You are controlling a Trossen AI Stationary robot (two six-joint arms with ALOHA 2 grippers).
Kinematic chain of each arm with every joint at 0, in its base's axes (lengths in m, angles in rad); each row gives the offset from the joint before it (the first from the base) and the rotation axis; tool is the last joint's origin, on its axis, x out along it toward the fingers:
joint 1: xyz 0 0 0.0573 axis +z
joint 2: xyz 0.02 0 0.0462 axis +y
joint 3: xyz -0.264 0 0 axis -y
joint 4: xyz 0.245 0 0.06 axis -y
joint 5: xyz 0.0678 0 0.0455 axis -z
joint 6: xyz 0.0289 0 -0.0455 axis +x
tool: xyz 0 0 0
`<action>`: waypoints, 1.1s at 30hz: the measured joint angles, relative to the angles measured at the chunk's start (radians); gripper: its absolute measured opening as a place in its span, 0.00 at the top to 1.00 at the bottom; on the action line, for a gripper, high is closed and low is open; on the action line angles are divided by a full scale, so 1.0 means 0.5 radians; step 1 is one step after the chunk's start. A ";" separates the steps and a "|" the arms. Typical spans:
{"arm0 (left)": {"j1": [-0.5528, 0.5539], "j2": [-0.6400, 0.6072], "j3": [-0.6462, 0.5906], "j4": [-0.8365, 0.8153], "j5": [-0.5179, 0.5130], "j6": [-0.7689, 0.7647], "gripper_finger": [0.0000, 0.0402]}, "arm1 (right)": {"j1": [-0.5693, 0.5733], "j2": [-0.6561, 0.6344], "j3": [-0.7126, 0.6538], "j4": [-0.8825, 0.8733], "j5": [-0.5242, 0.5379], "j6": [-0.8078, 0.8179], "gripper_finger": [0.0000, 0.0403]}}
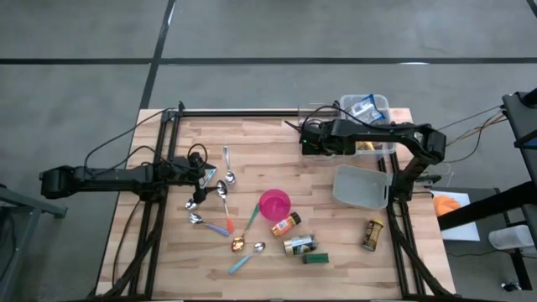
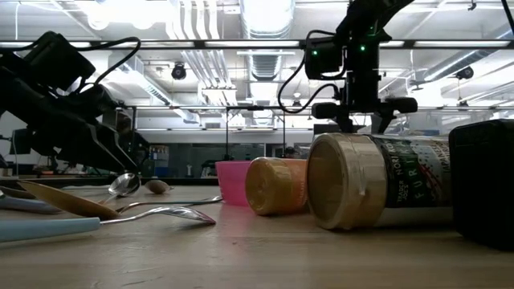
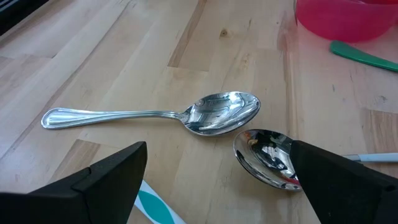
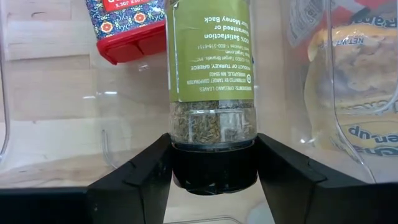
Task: Pick & Place Food Item
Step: Put the green seasoning bottle into the transparent bin, then put the orange seasoning bottle into the transparent bin
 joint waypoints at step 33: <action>0.000 0.002 0.000 0.000 0.000 0.000 0.01 | 0.412 -0.117 0.414 0.022 0.336 -0.510 0.36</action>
